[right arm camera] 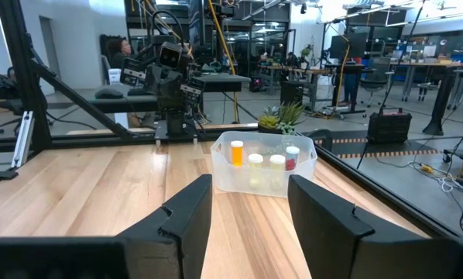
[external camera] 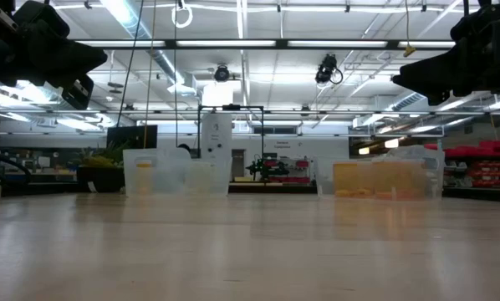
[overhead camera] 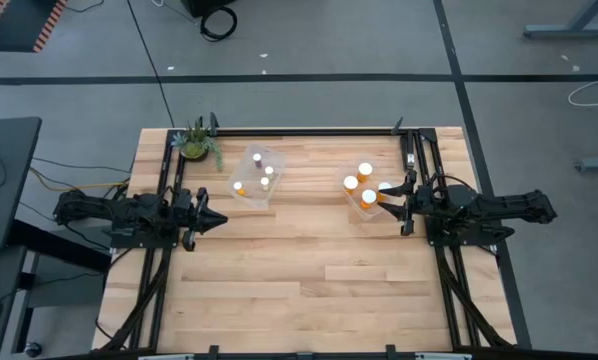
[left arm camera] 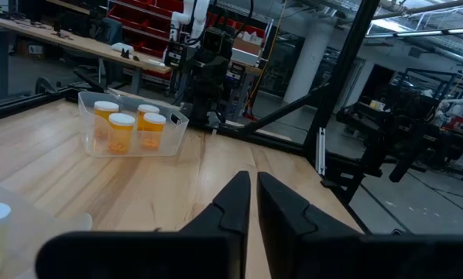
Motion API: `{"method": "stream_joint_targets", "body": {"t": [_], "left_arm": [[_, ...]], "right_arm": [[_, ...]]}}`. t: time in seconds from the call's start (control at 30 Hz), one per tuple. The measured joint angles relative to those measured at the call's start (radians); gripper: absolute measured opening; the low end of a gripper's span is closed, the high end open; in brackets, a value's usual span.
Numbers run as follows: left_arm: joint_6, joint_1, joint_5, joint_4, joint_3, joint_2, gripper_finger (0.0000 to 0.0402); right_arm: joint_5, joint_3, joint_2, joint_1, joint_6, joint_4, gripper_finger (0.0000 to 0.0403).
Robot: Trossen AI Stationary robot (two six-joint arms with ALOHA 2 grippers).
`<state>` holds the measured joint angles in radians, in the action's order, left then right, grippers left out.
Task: Pick and place medicine bottles into bin by pill shape (circle, oval)
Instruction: Return to Home Position
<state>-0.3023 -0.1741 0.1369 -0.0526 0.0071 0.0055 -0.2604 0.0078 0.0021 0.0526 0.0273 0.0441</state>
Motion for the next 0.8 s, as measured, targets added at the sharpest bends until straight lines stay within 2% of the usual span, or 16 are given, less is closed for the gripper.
{"method": "stream_joint_targets", "body": {"t": [0.4,0.8], "left_arm": [[0.0,0.0,0.0,0.0,0.0,0.0,0.0023],[0.0,0.0,0.0,0.0,0.0,0.0,0.0035]], "right_arm": [[0.0,0.0,0.0,0.0,0.0,0.0,0.0178],[0.0,0.0,0.0,0.0,0.0,0.0,0.0178]]}}
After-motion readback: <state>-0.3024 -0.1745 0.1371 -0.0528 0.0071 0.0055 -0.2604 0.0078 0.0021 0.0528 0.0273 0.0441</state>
